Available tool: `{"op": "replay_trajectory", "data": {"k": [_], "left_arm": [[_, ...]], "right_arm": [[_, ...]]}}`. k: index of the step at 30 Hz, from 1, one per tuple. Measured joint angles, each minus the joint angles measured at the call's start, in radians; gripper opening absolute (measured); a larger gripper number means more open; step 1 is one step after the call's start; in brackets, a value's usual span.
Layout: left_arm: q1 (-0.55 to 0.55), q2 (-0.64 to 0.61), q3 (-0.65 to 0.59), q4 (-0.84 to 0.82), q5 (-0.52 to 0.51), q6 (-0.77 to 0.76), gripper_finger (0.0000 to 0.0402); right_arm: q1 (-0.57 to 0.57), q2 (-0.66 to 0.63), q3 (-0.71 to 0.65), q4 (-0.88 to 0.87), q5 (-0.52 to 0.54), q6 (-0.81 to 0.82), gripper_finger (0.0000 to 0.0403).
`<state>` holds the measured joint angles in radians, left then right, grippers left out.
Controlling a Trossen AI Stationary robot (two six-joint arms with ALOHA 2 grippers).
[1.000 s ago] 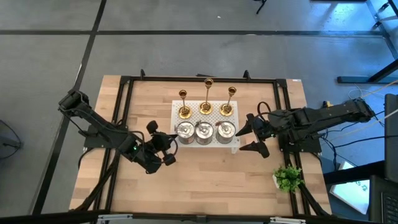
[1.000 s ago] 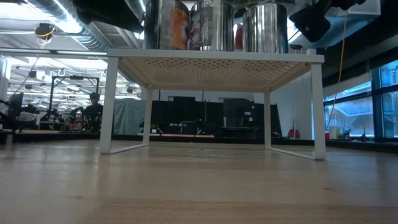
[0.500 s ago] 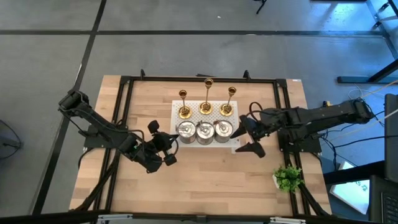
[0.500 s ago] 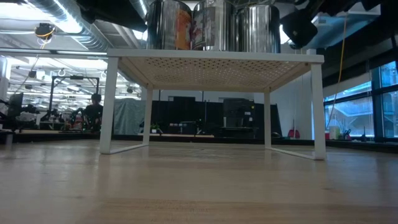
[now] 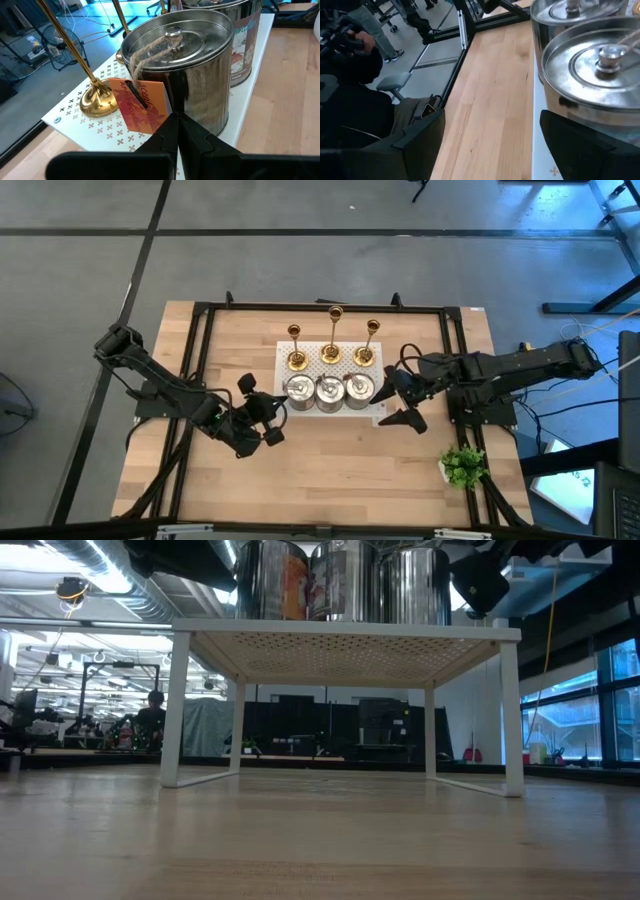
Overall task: Pick & Place candle stick holders
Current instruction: Adjust the silver scented candles on the shelf
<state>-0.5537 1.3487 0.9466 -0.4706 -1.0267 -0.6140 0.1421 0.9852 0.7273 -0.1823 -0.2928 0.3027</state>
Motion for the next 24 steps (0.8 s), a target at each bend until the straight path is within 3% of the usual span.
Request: {"op": "replay_trajectory", "data": {"k": [11, 24], "left_arm": [[0.002, 0.0, 0.0, 0.004, 0.001, 0.012, 0.0001], [0.002, 0.0, 0.0, 0.004, 0.001, 0.018, 0.0001]], "right_arm": [[0.0, 0.005, 0.0, 0.029, -0.001, -0.023, 0.0328], [0.005, 0.002, 0.0, 0.028, -0.101, 0.005, 0.0328]]}}
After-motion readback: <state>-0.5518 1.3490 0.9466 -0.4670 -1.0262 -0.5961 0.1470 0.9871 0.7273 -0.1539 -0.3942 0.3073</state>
